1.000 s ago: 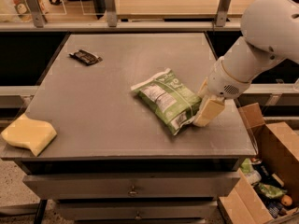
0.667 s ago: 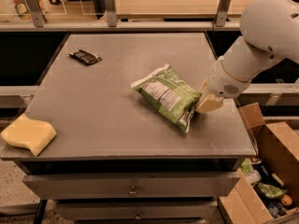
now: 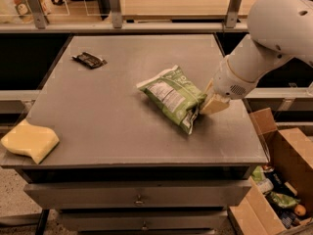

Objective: Move green jalapeno chip bag near rxbar chocolate

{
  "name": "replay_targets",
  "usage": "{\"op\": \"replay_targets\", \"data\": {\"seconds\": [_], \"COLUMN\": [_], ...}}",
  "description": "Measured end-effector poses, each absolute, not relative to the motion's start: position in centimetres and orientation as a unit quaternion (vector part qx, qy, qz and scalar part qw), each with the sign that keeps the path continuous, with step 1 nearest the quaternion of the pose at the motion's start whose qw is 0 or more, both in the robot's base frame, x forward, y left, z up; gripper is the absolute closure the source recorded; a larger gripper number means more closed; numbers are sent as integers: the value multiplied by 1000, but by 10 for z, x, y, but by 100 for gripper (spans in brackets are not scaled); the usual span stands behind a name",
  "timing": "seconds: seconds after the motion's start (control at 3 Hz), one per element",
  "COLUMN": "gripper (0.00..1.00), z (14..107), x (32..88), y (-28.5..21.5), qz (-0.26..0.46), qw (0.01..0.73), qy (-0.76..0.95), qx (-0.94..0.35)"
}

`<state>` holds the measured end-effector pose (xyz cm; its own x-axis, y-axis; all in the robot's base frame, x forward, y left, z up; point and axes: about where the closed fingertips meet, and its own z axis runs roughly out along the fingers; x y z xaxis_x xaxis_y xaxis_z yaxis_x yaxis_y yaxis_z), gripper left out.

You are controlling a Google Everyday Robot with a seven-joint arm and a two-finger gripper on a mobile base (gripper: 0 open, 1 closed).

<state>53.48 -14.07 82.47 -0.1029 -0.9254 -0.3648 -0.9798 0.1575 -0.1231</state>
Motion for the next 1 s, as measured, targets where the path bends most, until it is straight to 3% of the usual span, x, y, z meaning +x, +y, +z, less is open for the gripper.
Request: {"op": "replay_targets", "data": {"seconds": [1.0], "gripper": [100], "z": [852], "x": [612], "y": [-103], "qz": [91], "qw": [206], "qy": [722], "qx": [-654]}}
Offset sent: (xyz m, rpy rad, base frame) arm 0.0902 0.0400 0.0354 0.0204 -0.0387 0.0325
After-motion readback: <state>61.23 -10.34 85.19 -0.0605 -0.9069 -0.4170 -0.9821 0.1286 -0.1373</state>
